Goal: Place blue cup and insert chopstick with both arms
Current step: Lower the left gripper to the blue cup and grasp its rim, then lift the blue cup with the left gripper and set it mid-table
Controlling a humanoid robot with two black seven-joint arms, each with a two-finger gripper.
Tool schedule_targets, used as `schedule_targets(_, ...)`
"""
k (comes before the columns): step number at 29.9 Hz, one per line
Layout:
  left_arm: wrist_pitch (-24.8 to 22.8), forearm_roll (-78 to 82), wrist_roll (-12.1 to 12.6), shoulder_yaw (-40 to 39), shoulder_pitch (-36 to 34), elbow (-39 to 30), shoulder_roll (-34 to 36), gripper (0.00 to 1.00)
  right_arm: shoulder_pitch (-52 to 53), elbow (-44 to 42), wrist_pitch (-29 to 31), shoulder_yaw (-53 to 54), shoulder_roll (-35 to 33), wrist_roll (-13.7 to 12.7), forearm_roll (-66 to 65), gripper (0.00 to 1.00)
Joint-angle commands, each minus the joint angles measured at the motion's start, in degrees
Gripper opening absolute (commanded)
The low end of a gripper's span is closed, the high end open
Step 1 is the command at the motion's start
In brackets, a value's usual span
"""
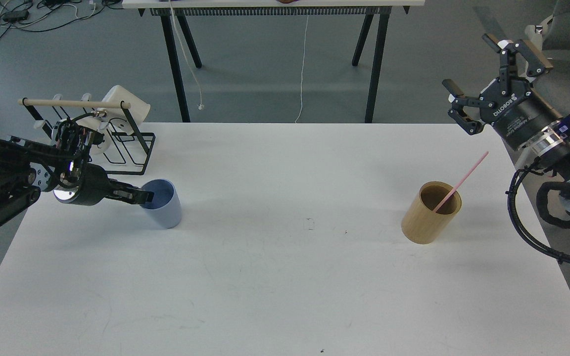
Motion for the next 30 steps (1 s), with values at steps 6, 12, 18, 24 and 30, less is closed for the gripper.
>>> schedule_targets(6,0.0,-0.7,0.0,-0.5,0.4,0.3,-0.1,0.01,-0.3,0.0,0.0,0.2,0.0,0.0,0.0,0.96)
schedule_targets(12,0.0,-4.2,0.0,-6.6,-0.6,-6.0,1.9,0.0,-0.3,-0.2,0.0,0.6,-0.1,0.0,0.0,0.96)
schedule_targets(18,0.0,-6.8,0.0,-16.3,-2.6,-20.3,2.8,0.0,-0.3,-0.4,0.0,3.1,-2.6,0.0,0.4,0.96)
schedule_targets(24,0.0,-4.2,0.0,-12.2,-5.0,-15.3,-10.0,0.0,-0.3,-2.1,0.0,5.3,-5.8,0.0,1.0,0.96)
schedule_targets(30,0.0,1.3,0.0,-1.8,-10.9,-3.7,-24.1,0.01,-0.3,-5.0,0.0,6.3,-6.3,0.0,1.6,0.95)
